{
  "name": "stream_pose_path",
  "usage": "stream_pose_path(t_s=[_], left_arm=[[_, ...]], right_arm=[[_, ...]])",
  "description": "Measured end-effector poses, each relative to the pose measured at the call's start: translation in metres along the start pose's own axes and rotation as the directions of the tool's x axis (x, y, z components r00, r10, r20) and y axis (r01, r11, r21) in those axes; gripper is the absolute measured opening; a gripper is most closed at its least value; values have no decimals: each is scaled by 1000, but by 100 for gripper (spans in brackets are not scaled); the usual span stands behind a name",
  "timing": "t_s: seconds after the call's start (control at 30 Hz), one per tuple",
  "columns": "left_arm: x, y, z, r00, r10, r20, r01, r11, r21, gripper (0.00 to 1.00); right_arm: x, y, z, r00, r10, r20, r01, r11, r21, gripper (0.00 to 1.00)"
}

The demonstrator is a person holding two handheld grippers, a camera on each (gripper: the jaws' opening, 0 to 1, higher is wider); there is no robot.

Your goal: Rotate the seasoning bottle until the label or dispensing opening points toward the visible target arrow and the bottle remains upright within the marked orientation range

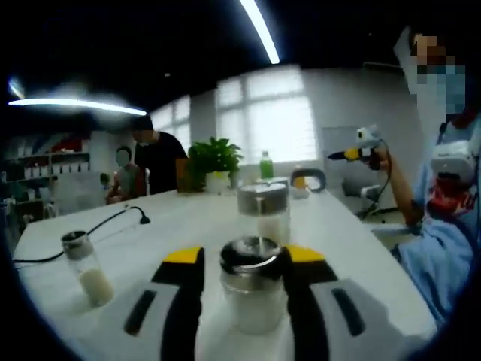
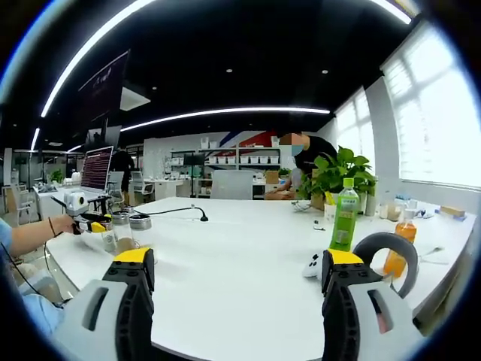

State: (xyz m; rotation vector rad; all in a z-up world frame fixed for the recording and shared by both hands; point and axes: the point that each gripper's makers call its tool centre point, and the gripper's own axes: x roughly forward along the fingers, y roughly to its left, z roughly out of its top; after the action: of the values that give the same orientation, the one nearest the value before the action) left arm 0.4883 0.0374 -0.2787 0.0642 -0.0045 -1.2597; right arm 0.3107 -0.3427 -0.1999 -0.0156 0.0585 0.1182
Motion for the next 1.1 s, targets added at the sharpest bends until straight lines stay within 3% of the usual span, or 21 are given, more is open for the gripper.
stream_pose_path(t_s=[0.13, 0.23, 0.33, 0.43, 0.5, 0.53, 0.63, 0.73, 0.83, 0.9, 1.03, 1.1], left_arm=[[-7, -12, 6, 1000, 19, 19, -20, 999, 39, 46], [-15, -12, 9, 993, 114, 10, -115, 993, 32, 43], [-20, -11, 14, 983, 177, 43, -178, 984, 11, 35], [-25, -15, 18, 975, 216, 57, -215, 976, -27, 39], [-26, -16, 20, 963, 265, 51, -265, 964, 0, 49], [-26, -18, 22, 957, 285, 48, -287, 957, 44, 48], [-29, -18, 26, 932, 357, 58, -360, 932, 43, 37], [-32, -19, 28, 900, 428, 89, -424, 904, -54, 41], [-37, -15, 26, 850, 516, 106, -500, 853, -150, 43], [-41, -13, 26, 805, 583, 107, -571, 812, -121, 43], [-44, -10, 24, 723, 685, 88, -671, 727, -145, 44], [-44, -6, 22, 698, 712, 78, -699, 701, -141, 45]], right_arm=[[-1, 0, 0, 1000, 1, -1, -1, 1000, -3, 95], [-3, -3, 2, 1000, -6, 2, 6, 1000, -1, 95], [-5, -4, 3, 1000, -10, 9, 10, 1000, 1, 95], [-6, -6, 3, 1000, -20, 11, 20, 1000, 3, 95], [-6, -6, 2, 1000, -21, 9, 21, 1000, 3, 95], [-6, -5, 2, 1000, -18, 8, 18, 1000, 3, 95], [-5, -4, 2, 1000, -15, 8, 15, 1000, 2, 95], [-4, -1, 0, 1000, -9, 2, 9, 1000, -2, 95], [-3, 1, -1, 1000, -4, -3, 4, 1000, -4, 95], [-2, 2, -1, 1000, -1, -2, 1, 1000, -4, 95], [-1, 4, -1, 1000, 6, -2, -6, 1000, -3, 95], [-1, 5, -2, 1000, 5, -7, -5, 1000, -1, 95]])
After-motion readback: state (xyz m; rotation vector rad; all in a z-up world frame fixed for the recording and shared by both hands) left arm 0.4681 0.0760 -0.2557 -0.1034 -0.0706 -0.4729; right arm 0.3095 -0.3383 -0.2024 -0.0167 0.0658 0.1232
